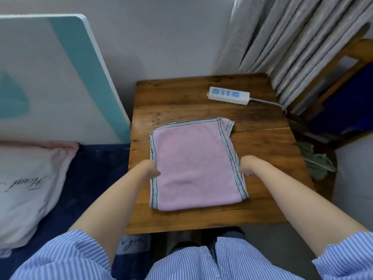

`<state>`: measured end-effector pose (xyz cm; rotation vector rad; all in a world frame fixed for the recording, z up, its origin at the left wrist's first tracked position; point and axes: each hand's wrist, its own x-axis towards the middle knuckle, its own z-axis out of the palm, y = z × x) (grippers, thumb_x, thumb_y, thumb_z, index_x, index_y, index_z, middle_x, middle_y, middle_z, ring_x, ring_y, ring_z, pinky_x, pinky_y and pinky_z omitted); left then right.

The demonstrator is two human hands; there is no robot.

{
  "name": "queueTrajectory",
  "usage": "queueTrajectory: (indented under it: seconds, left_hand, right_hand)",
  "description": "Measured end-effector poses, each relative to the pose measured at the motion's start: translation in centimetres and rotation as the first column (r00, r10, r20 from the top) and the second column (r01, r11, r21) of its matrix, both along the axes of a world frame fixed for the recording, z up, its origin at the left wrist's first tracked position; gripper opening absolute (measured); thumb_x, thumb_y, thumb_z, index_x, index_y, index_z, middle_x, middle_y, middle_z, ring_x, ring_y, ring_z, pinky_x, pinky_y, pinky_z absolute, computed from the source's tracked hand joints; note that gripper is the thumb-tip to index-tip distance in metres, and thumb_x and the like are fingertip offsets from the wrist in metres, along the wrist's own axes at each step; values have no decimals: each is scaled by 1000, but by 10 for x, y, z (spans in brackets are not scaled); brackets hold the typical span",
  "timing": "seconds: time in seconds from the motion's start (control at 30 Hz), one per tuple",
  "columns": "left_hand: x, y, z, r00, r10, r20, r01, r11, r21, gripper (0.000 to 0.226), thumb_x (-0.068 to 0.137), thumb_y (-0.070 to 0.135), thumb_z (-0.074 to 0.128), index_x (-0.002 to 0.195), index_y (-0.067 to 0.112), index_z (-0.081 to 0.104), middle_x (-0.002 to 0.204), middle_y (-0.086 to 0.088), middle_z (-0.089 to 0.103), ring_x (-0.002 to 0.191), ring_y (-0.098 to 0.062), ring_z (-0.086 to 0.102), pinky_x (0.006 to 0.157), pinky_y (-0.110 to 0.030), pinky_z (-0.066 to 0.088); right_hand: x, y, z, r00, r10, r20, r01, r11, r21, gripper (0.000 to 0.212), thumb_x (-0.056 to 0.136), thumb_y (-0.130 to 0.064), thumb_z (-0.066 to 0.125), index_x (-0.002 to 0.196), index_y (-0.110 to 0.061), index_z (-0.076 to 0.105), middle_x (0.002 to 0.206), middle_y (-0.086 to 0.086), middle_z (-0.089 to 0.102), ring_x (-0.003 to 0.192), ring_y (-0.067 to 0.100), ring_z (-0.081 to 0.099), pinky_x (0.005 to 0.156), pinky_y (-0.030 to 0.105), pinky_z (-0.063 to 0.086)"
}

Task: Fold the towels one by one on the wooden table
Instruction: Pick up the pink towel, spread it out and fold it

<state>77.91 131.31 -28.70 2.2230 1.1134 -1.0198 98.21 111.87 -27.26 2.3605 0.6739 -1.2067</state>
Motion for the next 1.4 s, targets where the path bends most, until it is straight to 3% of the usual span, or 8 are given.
queueTrajectory:
  seconds: [0.13,0.27,0.37,0.57,0.83,1.0,1.27,1.4]
  left_hand:
    - [25,14,-4,995,-94,31,92,993,76,38,97,27,40,126,4,49,129,-13,53,117,-26,52,93,-32,44]
    - [51,29,-7,995,-90,46,86,992,96,38,97,26,39,128,5,48,129,-12,53,116,-27,51,93,-32,44]
    - [70,43,-12,996,-39,76,29,992,121,34,97,25,37,124,8,49,124,-12,55,107,-25,54,89,-32,46]
    - [100,69,-27,987,64,148,-95,972,213,30,95,19,35,119,11,52,120,-11,57,107,-26,55,89,-34,49]
    - [119,92,-60,965,213,156,-247,938,244,30,93,9,36,121,10,49,125,-10,53,113,-25,51,94,-34,48]
    - [132,109,-81,956,237,174,-277,925,261,29,92,11,40,118,14,50,122,-10,55,112,-26,51,94,-39,47]
    - [122,93,-94,935,172,309,-237,954,185,23,90,7,46,111,6,54,125,-13,46,118,-29,39,93,-31,37]
    - [105,80,-85,900,-144,412,69,979,190,14,69,-4,65,81,1,61,97,-14,60,91,-32,58,68,-29,46]
  right_hand:
    - [20,14,-4,1000,-3,3,3,991,131,28,94,-16,39,112,0,55,94,10,55,70,20,49,55,22,39]
    - [38,35,-9,998,-18,54,4,969,246,17,90,-14,41,81,-8,54,70,3,46,65,19,47,56,24,39]
    - [57,57,-16,996,-10,84,-16,952,306,16,92,-11,39,83,-9,53,70,2,46,69,20,49,58,26,40]
    - [90,103,-41,990,20,143,-85,882,464,29,91,-12,40,115,-4,55,122,13,54,113,30,50,87,34,46]
    - [115,133,-81,982,47,184,-141,830,540,50,94,-14,41,141,-23,31,145,5,34,131,26,31,105,40,30]
    - [132,135,-97,973,59,222,-169,837,520,45,95,-19,40,140,-25,34,134,2,48,128,23,36,114,48,11]
    - [140,121,-102,993,37,111,-104,724,682,29,94,-12,45,118,-10,61,128,7,50,118,23,41,93,26,37]
    - [131,101,-96,974,151,167,-225,715,662,21,87,-2,46,93,-3,66,105,11,61,106,28,50,86,32,38]
